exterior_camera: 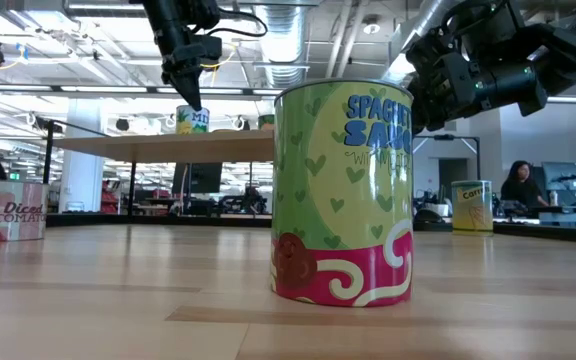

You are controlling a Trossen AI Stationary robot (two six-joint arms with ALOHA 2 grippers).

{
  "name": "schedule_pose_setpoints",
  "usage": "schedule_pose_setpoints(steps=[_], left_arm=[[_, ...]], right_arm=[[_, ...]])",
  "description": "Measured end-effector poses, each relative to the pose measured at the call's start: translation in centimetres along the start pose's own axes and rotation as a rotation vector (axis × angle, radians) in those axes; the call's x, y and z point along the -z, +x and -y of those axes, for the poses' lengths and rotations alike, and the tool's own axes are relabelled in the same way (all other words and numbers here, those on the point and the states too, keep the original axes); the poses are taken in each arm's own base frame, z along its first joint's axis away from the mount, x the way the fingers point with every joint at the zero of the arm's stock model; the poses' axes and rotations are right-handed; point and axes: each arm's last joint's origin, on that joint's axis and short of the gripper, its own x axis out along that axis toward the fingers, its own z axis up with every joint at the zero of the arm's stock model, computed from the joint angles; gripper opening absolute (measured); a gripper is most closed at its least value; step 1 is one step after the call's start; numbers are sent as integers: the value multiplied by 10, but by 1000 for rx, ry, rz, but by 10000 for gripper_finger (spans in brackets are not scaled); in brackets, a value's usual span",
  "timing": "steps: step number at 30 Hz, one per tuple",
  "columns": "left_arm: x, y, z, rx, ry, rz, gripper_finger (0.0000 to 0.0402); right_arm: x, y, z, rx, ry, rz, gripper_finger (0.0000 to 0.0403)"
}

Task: Pick and place cans onto a shelf
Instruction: Put the canned mixed fruit on the shelf

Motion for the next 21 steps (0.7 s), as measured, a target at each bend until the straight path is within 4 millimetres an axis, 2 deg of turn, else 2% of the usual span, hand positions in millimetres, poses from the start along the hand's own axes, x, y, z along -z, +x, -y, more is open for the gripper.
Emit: schedule_pose_setpoints(steps=[17, 21], left_arm=[[1, 0, -6, -50, -1, -11, 19], [1, 0, -6, -50, 1, -11, 37]], right_arm=[[0, 0, 0, 0, 0, 0, 12], [0, 0, 0, 0, 0, 0, 12]])
